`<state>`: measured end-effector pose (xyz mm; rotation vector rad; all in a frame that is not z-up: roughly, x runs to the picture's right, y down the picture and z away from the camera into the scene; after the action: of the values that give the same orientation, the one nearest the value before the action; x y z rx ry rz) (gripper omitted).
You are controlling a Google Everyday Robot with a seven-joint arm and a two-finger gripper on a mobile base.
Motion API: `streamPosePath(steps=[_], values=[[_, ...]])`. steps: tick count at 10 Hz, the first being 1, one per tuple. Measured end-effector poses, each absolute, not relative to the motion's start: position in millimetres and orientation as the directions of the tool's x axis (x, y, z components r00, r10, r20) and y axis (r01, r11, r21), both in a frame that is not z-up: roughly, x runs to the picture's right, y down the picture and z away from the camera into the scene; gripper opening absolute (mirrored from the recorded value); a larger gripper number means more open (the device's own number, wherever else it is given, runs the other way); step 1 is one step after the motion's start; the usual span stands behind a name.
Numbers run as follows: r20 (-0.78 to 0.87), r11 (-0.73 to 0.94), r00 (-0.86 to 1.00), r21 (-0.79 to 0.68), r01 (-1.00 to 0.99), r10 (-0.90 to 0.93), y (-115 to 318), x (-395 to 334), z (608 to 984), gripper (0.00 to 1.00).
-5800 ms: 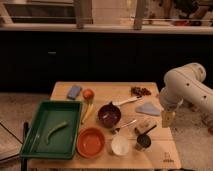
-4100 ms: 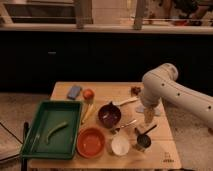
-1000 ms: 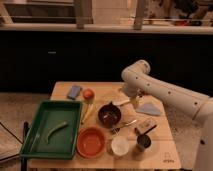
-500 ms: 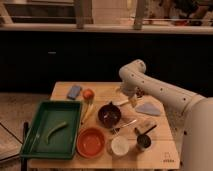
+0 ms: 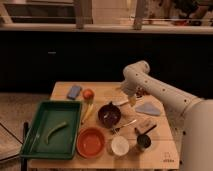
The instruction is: Wipe red bowl with brush
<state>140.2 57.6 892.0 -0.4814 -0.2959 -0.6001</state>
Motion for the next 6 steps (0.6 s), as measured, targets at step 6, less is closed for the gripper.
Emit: streamPosePath(steps=[6], values=[[0.404, 0.797, 0.838, -0.327, 0.507, -0.366, 56, 145, 918, 0.8]])
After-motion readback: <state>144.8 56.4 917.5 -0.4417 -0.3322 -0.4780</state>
